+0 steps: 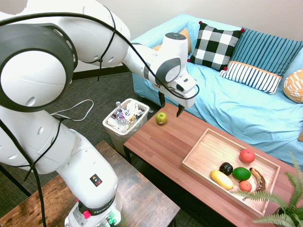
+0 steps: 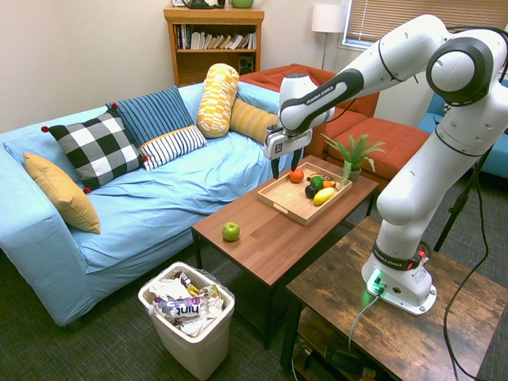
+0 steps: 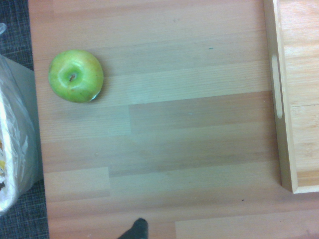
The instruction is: Put the apple in the tray
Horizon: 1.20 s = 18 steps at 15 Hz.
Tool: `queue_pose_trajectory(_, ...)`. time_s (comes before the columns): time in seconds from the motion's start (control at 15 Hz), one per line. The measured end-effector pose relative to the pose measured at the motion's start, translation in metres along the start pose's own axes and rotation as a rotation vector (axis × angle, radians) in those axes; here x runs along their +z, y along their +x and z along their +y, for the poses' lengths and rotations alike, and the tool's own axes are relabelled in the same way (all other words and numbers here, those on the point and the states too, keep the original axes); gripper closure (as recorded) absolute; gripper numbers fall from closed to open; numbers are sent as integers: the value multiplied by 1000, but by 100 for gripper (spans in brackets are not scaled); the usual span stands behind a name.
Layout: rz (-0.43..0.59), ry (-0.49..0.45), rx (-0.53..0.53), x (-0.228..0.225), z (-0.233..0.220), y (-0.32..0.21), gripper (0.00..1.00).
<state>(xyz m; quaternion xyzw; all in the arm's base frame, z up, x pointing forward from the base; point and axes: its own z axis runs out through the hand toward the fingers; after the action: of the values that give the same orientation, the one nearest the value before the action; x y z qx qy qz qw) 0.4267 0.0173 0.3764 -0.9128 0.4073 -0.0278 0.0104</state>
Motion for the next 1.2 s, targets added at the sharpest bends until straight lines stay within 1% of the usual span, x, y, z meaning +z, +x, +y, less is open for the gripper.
queue_pose_trajectory(0.27, 7, 3, 5, 3, -9, 3, 0)
queue_pose_trajectory(0.53, 42, 10, 3, 15, -54, 11, 0)
queue_pose_trajectory(0.87, 31, 20, -43, 62, -123, -5, 0)
queue_pose_trajectory(1.2, -11, 25, -77, 122, -162, -24, 0)
